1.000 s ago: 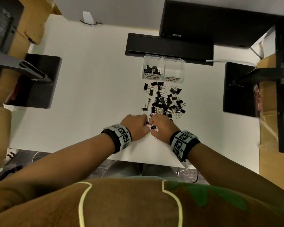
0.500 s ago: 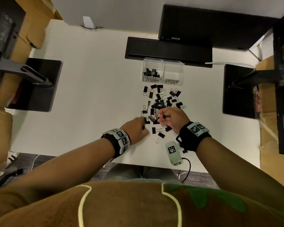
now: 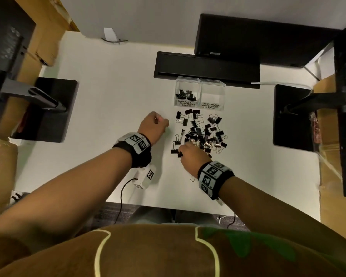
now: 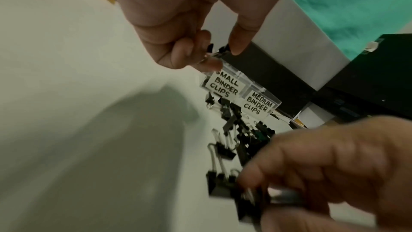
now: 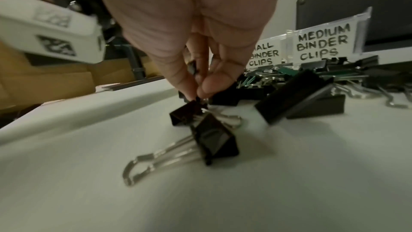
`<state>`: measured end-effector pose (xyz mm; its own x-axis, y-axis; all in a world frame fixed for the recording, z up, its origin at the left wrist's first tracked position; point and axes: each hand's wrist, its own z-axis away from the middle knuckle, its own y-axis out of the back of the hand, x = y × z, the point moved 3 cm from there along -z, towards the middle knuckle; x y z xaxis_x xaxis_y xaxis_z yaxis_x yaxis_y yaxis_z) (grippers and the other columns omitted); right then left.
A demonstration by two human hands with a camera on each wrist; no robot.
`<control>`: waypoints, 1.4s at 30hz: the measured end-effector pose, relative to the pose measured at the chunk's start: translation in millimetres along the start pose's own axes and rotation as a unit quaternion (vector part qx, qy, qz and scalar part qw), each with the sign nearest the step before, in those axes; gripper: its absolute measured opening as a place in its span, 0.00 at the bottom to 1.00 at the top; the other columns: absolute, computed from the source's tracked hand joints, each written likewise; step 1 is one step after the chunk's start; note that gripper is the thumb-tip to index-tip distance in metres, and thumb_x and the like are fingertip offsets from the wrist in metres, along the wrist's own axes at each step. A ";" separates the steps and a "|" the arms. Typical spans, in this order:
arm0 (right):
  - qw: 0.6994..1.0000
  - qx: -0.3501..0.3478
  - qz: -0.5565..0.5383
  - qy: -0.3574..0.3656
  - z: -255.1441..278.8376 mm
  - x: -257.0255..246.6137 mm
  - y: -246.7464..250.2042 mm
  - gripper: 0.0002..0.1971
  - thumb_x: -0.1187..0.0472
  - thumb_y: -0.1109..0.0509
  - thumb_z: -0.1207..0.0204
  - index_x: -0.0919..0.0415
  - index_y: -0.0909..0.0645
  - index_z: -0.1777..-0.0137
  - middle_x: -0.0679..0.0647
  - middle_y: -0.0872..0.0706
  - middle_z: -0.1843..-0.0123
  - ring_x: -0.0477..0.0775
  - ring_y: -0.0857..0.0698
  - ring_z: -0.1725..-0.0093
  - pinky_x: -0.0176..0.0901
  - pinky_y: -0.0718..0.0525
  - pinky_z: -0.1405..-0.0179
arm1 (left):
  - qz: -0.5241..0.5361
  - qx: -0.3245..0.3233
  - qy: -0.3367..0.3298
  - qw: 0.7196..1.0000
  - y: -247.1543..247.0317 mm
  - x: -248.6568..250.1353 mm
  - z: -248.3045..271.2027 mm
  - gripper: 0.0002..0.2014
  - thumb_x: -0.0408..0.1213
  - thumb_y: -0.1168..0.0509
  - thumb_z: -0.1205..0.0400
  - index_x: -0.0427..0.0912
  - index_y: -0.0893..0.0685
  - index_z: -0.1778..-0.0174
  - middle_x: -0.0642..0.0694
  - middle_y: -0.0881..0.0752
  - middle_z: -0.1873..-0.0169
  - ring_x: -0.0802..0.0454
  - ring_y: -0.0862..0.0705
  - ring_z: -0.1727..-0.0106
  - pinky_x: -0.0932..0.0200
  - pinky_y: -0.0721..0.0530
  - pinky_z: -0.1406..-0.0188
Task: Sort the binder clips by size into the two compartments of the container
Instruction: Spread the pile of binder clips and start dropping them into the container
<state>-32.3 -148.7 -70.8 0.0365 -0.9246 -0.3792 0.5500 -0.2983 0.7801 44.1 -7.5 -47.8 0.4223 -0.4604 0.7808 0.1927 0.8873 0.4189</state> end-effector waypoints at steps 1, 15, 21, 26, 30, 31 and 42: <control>1.000 0.000 0.021 0.007 0.3 -1.8 -2.3 0.14 0.69 0.44 0.20 0.66 0.25 0.36 0.61 0.25 0.37 0.64 0.18 0.44 0.53 0.19 0.50 | -0.011 0.003 -0.012 1.000 -0.6 6.6 -6.0 0.05 0.40 0.37 0.23 0.42 0.23 0.56 0.46 0.16 0.64 0.52 0.21 0.65 0.60 0.25 0.64; 0.994 0.046 -0.081 0.053 -2.9 12.6 12.0 0.08 0.64 0.38 0.21 0.66 0.19 0.50 0.58 0.20 0.50 0.58 0.19 0.52 0.49 0.20 0.52 | -0.218 -0.016 -0.162 0.962 -33.9 97.5 -76.4 0.07 0.36 0.36 0.19 0.39 0.19 0.48 0.41 0.14 0.54 0.48 0.18 0.58 0.56 0.19 0.55; 0.932 0.166 -0.317 -0.054 1.7 38.1 66.5 0.04 0.60 0.29 0.24 0.60 0.16 0.56 0.44 0.16 0.66 0.39 0.18 0.68 0.26 0.20 0.67 | -0.320 -0.048 -0.185 0.928 -43.9 105.7 -88.4 0.12 0.32 0.37 0.18 0.39 0.20 0.39 0.38 0.19 0.38 0.42 0.17 0.44 0.57 0.22 0.50; 0.902 0.195 -0.378 -0.081 -31.3 49.8 119.0 0.05 0.59 0.30 0.24 0.59 0.15 0.57 0.51 0.13 0.66 0.44 0.19 0.71 0.38 0.15 0.66 | -0.310 -0.050 -0.216 0.925 -41.3 96.6 -82.1 0.14 0.30 0.39 0.19 0.42 0.20 0.38 0.41 0.24 0.35 0.44 0.17 0.44 0.54 0.19 0.42; 0.910 0.235 -0.327 -0.099 -72.1 47.1 143.8 0.07 0.63 0.32 0.26 0.65 0.13 0.59 0.54 0.13 0.68 0.43 0.20 0.73 0.41 0.16 0.73 | -0.268 -0.012 -0.215 0.939 -28.0 81.1 -60.4 0.07 0.31 0.38 0.20 0.41 0.19 0.48 0.42 0.21 0.46 0.47 0.19 0.52 0.55 0.19 0.49; 0.919 0.241 -0.296 -0.099 -82.1 44.5 147.3 0.08 0.64 0.33 0.27 0.67 0.13 0.61 0.57 0.12 0.66 0.47 0.18 0.71 0.45 0.13 0.69 | -0.262 -0.016 -0.203 0.944 -25.6 73.3 -53.5 0.06 0.31 0.39 0.20 0.40 0.19 0.49 0.42 0.20 0.48 0.48 0.19 0.53 0.56 0.20 0.50; 0.954 0.214 -0.202 -0.055 -86.4 30.0 131.1 0.11 0.65 0.38 0.23 0.71 0.15 0.56 0.62 0.10 0.52 0.59 0.13 0.53 0.41 0.14 0.60 | -0.230 -0.116 -0.107 0.960 -48.9 2.0 -8.8 0.14 0.45 0.31 0.23 0.41 0.22 0.47 0.44 0.17 0.53 0.48 0.19 0.55 0.55 0.20 0.56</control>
<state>112.9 -195.0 -22.9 -0.2078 -0.7255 -0.6561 0.1077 -0.6836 0.7218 43.3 -51.6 -70.8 0.0593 -0.7775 0.6260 0.5182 0.5600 0.6464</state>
